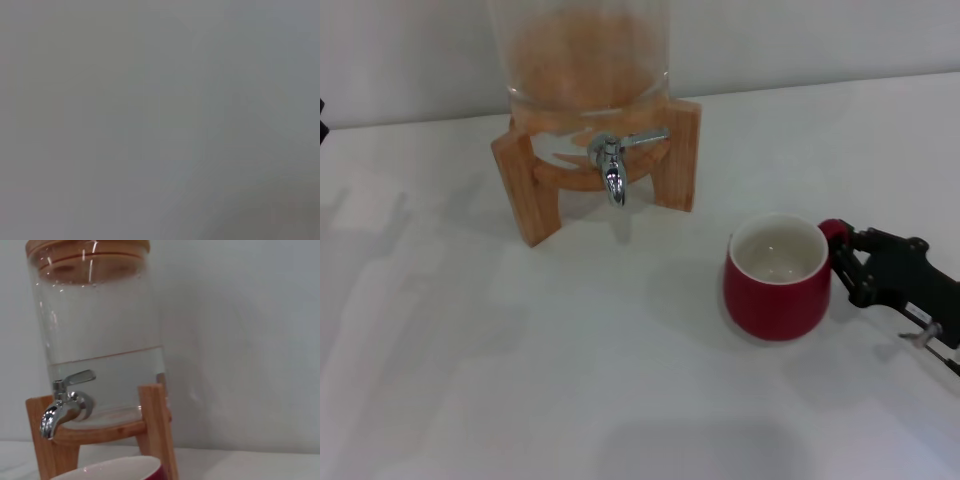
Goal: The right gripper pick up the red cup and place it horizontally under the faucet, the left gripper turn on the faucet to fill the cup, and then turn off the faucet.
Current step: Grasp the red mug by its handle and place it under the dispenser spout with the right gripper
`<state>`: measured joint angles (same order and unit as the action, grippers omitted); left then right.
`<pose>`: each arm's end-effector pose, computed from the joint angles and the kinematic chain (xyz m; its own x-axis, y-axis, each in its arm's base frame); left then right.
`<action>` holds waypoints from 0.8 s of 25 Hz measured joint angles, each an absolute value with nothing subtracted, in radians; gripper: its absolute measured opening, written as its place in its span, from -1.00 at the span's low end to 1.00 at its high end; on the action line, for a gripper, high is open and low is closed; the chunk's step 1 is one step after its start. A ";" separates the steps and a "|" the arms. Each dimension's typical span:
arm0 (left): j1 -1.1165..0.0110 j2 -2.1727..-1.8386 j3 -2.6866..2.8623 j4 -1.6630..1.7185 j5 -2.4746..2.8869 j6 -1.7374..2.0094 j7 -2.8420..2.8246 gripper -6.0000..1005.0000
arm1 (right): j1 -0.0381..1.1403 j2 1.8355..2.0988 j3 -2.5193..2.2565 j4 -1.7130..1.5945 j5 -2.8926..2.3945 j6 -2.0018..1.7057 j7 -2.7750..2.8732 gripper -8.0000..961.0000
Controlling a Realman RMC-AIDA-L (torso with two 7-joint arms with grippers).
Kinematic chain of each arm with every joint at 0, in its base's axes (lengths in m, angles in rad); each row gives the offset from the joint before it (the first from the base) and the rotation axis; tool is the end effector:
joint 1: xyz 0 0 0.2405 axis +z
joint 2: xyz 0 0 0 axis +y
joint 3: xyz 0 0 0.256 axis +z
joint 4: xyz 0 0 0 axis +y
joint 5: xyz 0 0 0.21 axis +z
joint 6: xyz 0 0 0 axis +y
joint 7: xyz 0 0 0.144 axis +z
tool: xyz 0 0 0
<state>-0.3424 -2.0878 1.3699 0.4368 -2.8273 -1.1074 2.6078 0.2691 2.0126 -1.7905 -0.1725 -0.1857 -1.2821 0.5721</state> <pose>-0.2963 0.3503 0.0222 0.5967 -0.1357 0.7909 0.7295 -0.3190 -0.6051 0.3478 0.2691 -0.0220 0.6411 -0.1278 -0.7567 -0.7069 -0.4821 -0.5175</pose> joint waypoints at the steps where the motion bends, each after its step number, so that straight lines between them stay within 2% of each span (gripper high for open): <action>1: -0.342 -2.088 1.370 0.439 -2.827 -1.107 2.608 0.65 | 0.273 2.013 -1.793 -0.179 -0.186 -1.275 0.572 -0.70; 20: -0.345 -2.085 1.367 0.448 -2.827 -1.103 2.608 0.65 | 0.393 2.021 -1.854 -0.210 -0.186 -1.157 0.607 -0.70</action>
<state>-0.3451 -2.0847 1.3666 0.4479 -2.8272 -1.1026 2.6077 0.3928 2.0205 -1.8541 -0.2103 -0.1856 -1.1572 0.6070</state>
